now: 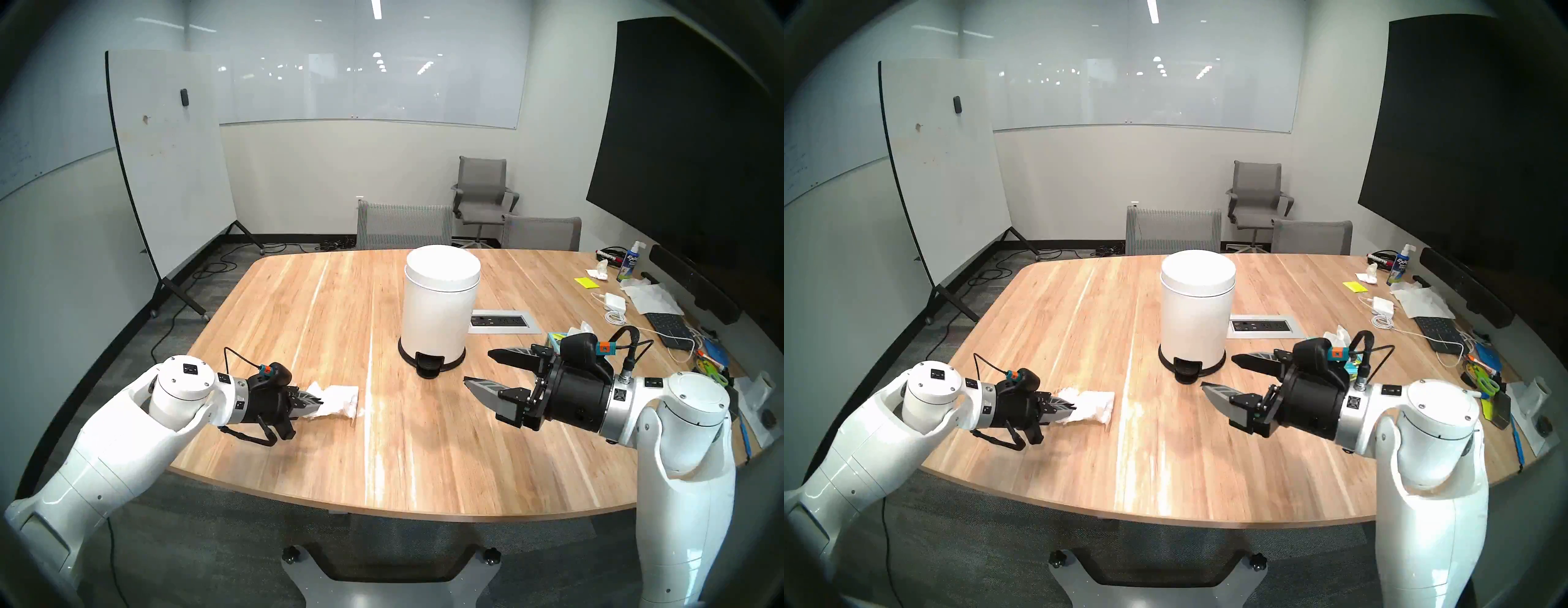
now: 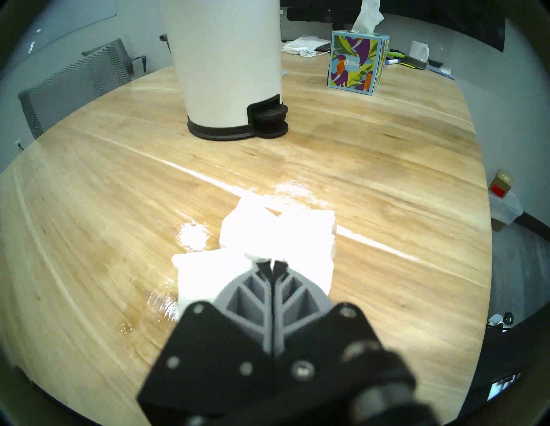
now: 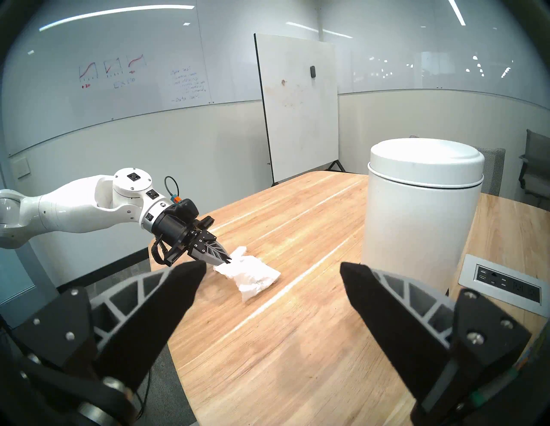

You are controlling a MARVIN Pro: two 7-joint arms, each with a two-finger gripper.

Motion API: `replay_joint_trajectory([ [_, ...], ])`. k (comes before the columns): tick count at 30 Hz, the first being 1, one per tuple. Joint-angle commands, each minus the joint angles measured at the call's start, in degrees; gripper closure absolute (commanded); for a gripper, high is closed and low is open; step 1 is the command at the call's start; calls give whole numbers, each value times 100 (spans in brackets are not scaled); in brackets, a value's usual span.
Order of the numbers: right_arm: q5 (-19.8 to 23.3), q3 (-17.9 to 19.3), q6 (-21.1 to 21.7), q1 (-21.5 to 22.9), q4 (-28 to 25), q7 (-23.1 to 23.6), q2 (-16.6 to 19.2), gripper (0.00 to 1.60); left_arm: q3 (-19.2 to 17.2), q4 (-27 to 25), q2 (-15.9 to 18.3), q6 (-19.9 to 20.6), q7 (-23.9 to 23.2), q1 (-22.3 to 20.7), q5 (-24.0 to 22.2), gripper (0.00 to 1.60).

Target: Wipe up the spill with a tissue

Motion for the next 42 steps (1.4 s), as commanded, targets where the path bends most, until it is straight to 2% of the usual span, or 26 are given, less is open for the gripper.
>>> replay_joint_trajectory([
  [1, 22, -15, 9, 30, -91, 29, 13, 0, -285, -286, 125, 21, -72, 27, -226, 160],
  [20, 22, -15, 11, 30, -92, 29, 14, 0, -735, -515, 165, 90, -100, 270, -545, 160],
  [42, 22, -15, 12, 30, -92, 30, 14, 0, -754, -556, 211, 95, -121, 289, -556, 160],
])
